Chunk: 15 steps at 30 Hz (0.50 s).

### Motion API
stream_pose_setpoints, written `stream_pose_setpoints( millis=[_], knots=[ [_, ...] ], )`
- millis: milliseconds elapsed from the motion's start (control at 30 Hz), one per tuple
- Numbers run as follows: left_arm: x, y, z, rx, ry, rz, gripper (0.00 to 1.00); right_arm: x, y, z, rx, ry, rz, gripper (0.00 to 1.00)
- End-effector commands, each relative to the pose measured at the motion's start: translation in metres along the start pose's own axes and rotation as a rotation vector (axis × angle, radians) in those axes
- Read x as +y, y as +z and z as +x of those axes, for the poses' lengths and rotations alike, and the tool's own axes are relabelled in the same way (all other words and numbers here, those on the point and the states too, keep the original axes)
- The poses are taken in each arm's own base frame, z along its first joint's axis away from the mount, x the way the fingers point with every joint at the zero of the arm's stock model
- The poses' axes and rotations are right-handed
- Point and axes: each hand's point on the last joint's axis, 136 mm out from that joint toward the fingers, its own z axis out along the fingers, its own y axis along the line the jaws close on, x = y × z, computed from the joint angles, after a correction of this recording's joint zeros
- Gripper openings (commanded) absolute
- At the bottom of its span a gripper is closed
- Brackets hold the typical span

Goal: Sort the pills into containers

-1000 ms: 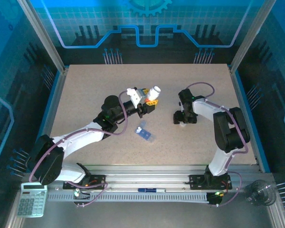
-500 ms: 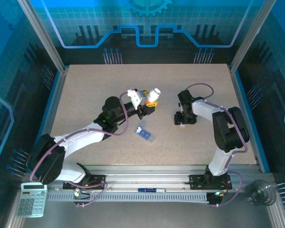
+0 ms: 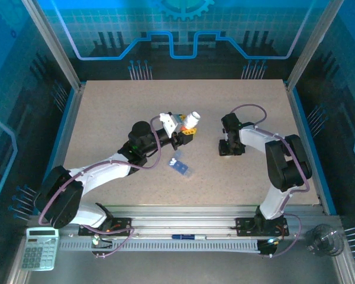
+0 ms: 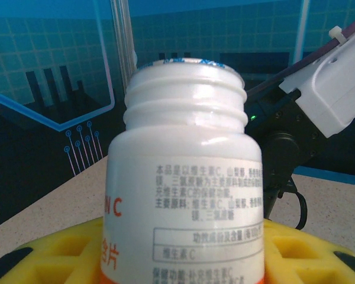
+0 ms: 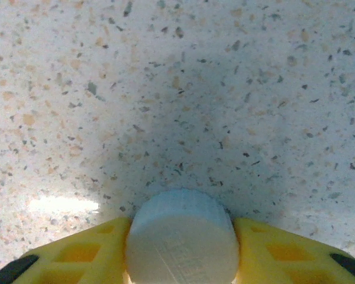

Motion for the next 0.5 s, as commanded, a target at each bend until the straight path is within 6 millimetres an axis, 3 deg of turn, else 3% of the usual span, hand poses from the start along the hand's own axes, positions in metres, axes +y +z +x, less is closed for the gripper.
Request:
stream_pose_setpoints(
  millis=[0, 267, 467],
  knots=[
    [-0.001, -0.001, 0.004, -0.016, -0.003, 0.016, 0.00, 0.005, -0.004, 0.012, 0.024, -0.014, -0.017, 0.40],
    [0.006, 0.002, 0.017, -0.028, -0.012, 0.006, 0.00, 0.019, -0.042, -0.006, -0.050, 0.000, -0.104, 0.39],
    [0.018, 0.006, 0.030, -0.062, -0.007, -0.016, 0.00, 0.035, -0.086, -0.031, -0.121, -0.008, -0.186, 0.39]
  ],
)
